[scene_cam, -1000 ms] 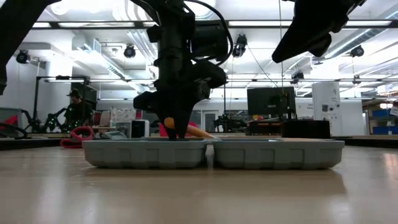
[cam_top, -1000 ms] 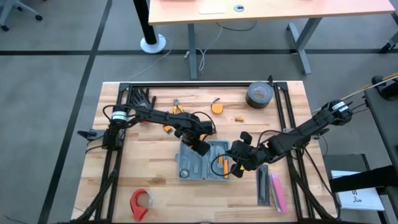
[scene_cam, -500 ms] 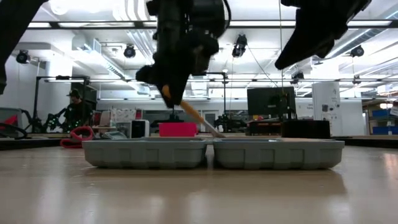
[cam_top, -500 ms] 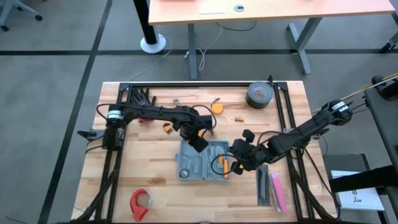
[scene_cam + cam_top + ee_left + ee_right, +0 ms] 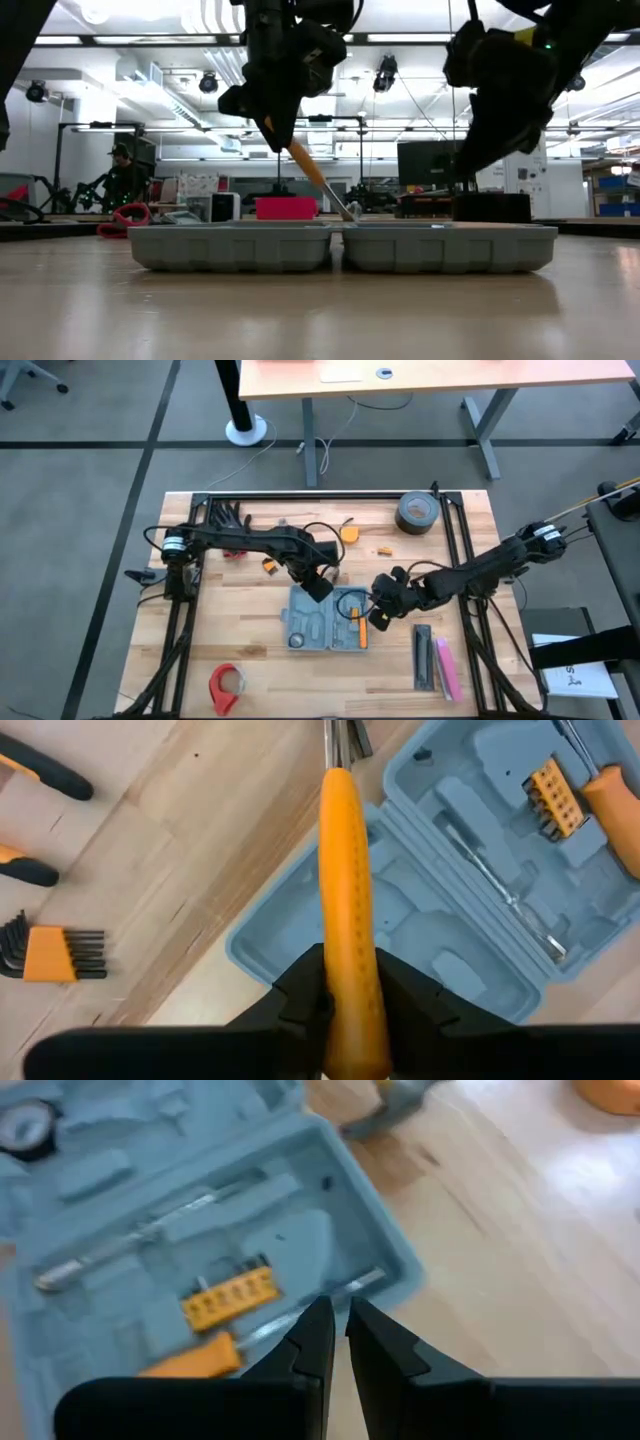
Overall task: Prefit tool cases
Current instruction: Put the hammer into the gray tool box
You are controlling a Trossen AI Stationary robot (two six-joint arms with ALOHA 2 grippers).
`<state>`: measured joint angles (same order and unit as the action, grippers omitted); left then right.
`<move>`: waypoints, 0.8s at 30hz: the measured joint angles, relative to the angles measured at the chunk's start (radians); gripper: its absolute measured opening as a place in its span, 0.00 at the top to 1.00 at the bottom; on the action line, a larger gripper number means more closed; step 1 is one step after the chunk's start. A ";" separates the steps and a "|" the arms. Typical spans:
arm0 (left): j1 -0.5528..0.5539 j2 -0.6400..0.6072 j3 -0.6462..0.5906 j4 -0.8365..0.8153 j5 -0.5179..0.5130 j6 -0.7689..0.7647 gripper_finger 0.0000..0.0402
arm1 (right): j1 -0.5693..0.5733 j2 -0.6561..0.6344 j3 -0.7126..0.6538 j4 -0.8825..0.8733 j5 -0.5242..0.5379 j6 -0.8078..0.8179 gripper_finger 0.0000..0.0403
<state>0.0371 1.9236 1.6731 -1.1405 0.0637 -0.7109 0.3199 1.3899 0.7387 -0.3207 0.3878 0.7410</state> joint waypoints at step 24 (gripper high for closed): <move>0.012 -0.068 -0.002 0.015 -0.075 0.116 0.87 | 0.000 -0.096 0.007 0.000 0.005 -0.039 0.95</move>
<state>0.0492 1.8552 1.6714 -1.1259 -0.0115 -0.5944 0.3202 1.2942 0.7456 -0.3204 0.3927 0.7025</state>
